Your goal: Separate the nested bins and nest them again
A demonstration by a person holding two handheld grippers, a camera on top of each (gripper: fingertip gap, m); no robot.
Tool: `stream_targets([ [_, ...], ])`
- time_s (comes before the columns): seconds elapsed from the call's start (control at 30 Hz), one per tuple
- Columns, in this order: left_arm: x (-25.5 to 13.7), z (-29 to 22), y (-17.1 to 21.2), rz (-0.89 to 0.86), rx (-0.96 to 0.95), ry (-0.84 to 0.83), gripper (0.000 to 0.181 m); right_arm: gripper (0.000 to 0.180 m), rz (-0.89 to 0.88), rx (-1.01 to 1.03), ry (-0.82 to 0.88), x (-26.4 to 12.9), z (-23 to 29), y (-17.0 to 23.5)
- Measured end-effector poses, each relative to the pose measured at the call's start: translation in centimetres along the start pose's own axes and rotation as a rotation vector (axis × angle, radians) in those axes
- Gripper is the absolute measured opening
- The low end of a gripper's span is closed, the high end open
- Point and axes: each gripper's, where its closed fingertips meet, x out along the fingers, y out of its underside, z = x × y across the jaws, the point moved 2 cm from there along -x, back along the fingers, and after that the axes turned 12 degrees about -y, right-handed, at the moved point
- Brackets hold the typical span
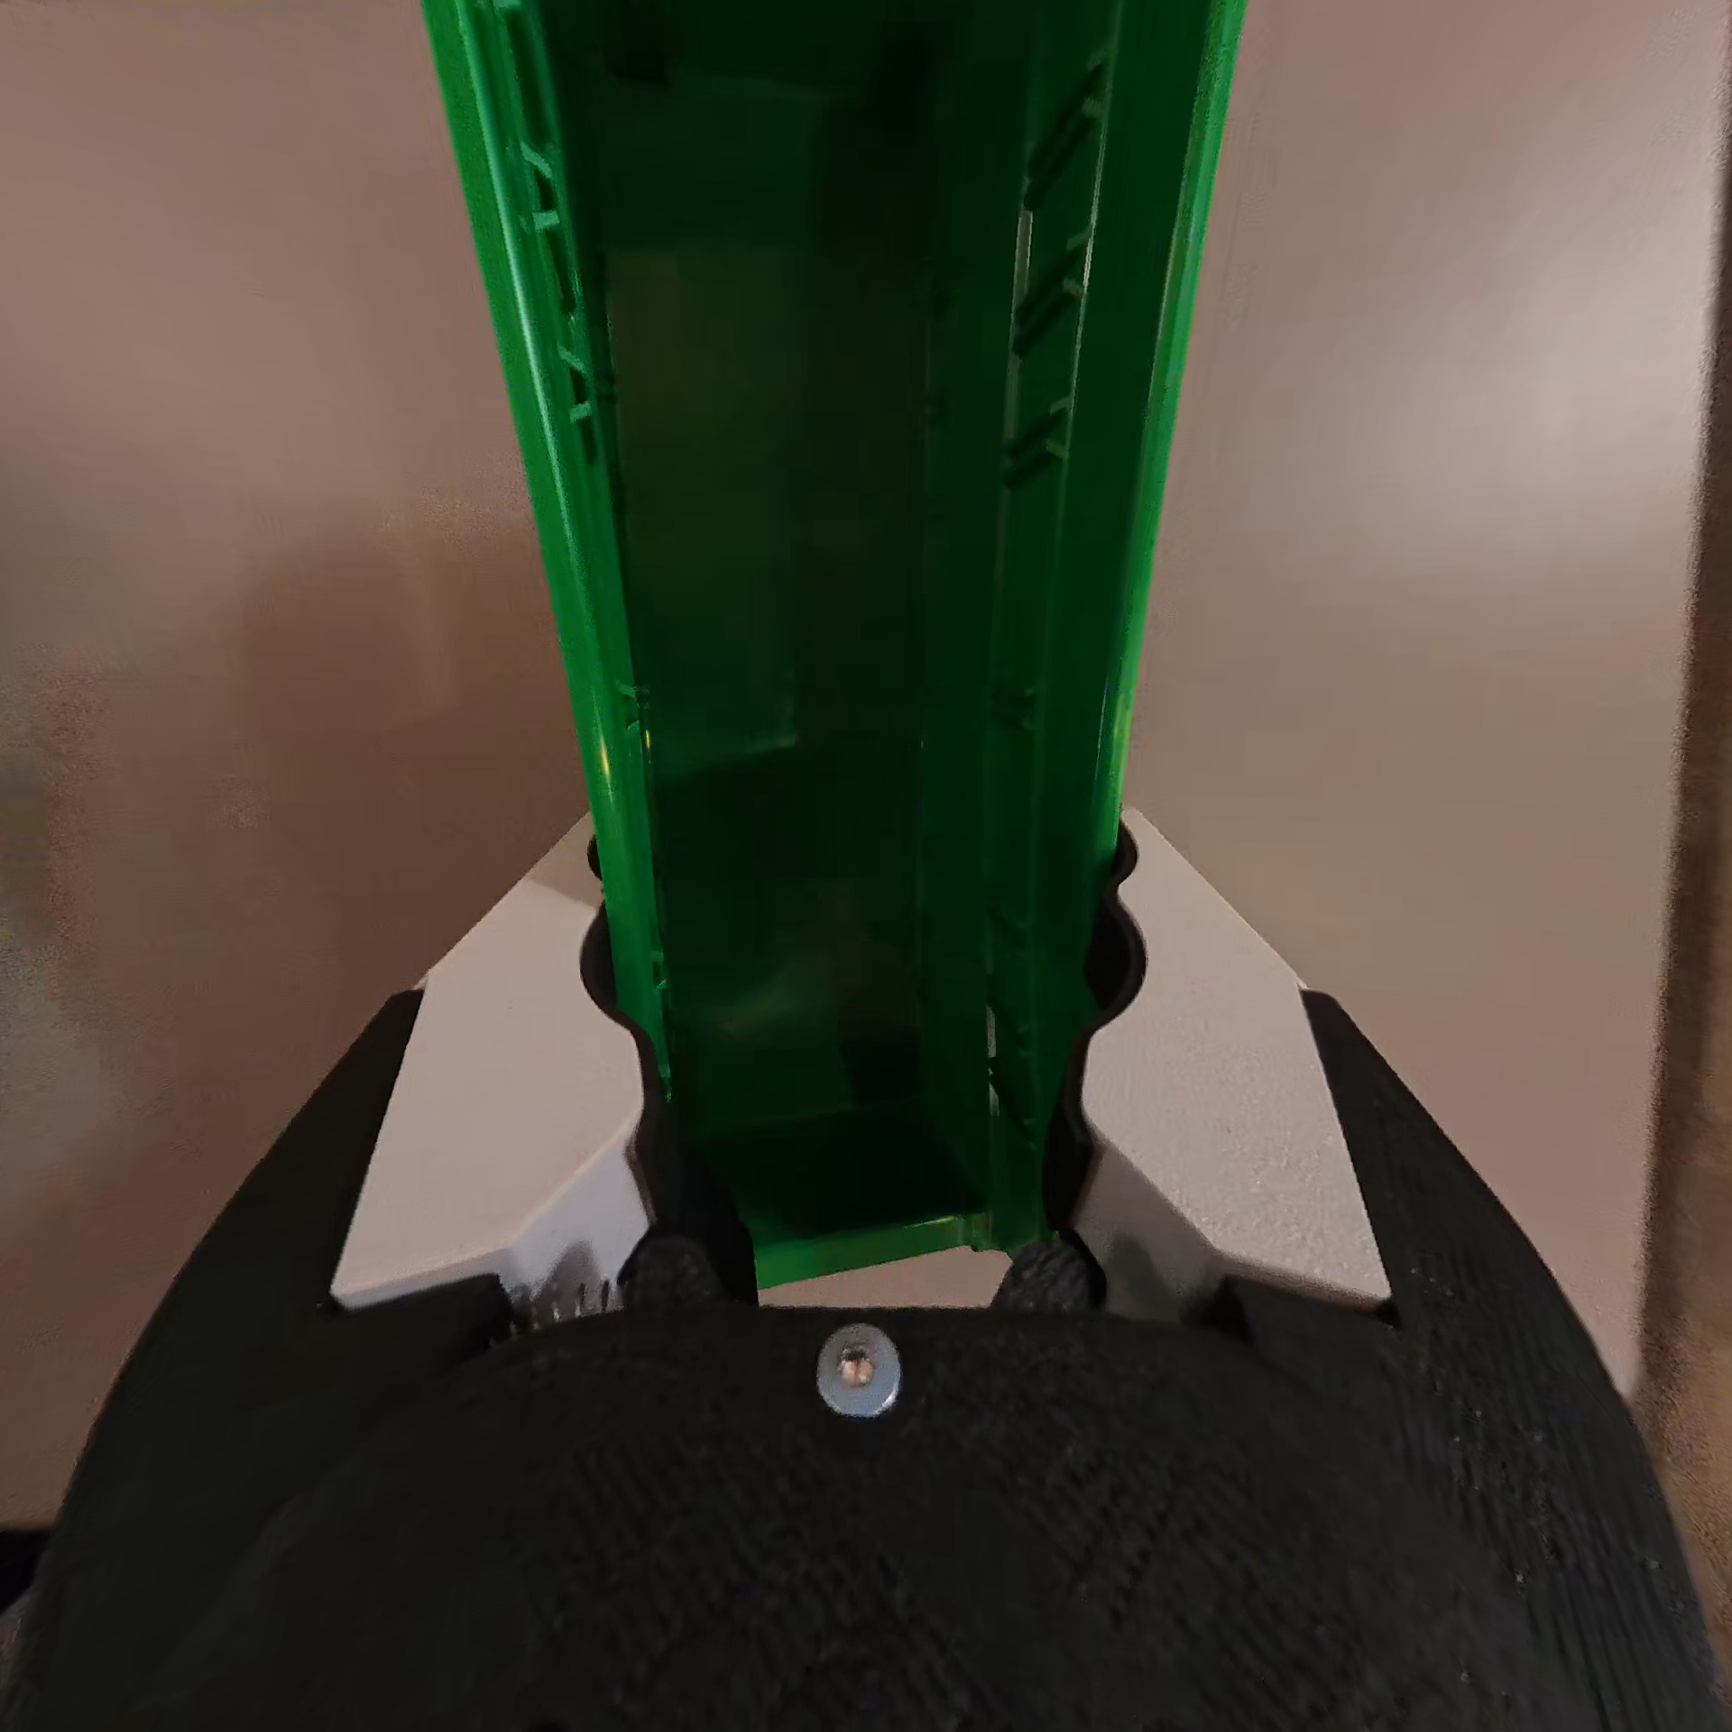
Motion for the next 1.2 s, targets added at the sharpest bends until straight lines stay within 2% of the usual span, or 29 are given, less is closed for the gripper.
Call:
stream_targets([
  [0.13,0.0,-0.4,0.4,0.015,0.013,0.018,0.115,0.101,-0.098,-0.082,-0.184,-4.8,11.2,-3.8],
  [0.27,-0.4,-0.9,0.3,0.005,0.027,0.048,0.106,0.104,-0.118,-0.207,-0.275,-8.3,22.6,-5.7],
  [0.4,-0.5,-1.9,1.0,0.028,0.074,0.092,0.102,0.103,-0.056,-0.27,-0.353,-8.8,32.1,-5.5],
  [0.53,-0.6,-2.5,1.4,0.075,0.018,0.159,0.096,0.106,0.013,-0.249,-0.405,-6.8,38.5,-4.4],
  [0.73,0.0,-3.1,3.2,0.174,0.008,0.188,0.102,0.106,0.127,-0.269,-0.262,-2.8,41.4,-2.5],
  [0.87,0.1,-2.9,2.9,0.151,0.034,0.162,0.106,0.105,0.147,-0.314,-0.159,-1.1,41.6,-2.2],
  [1.2,-0.1,-2.2,1.7,0.104,-0.014,0.145,0.106,0.11,0.171,-0.315,-0.071,2.9,41.6,-1.4],
])
